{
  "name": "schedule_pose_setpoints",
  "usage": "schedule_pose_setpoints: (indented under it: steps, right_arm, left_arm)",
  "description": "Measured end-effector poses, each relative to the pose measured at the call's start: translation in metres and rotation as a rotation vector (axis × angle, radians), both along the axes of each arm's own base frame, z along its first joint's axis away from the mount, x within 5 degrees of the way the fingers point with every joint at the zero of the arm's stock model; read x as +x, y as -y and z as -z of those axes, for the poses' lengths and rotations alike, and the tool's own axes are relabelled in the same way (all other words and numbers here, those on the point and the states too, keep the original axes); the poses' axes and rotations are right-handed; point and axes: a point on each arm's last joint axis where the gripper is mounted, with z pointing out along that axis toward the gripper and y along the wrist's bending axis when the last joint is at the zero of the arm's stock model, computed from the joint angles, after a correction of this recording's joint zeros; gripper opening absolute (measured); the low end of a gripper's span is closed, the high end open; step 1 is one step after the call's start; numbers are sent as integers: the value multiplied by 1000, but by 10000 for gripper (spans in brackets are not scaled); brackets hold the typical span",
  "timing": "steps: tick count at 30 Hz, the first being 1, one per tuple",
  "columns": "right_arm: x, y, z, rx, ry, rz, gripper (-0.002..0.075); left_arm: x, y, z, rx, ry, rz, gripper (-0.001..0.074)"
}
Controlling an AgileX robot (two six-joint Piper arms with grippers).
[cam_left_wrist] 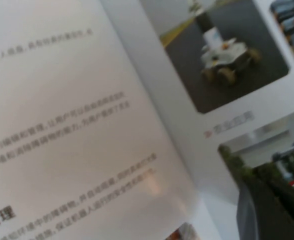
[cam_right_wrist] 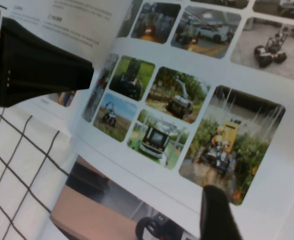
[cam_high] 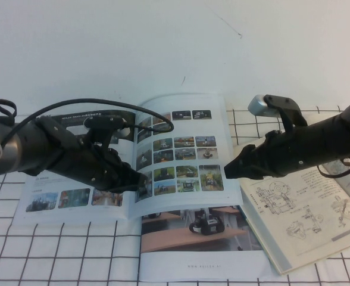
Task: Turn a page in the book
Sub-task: Open the closed book
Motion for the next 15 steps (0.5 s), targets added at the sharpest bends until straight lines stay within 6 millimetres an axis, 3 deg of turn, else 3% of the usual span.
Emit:
schedule_pose_setpoints:
  steps: [5,15]
  right_arm:
    - [2,0,11,-12,-21,8,368]
    - [15,-5,28,45,-58,61,368]
  left_arm:
    - [0,-2,10,31,-37,-8,-3]
    - [0,-3,10,47,-40,-1,-3]
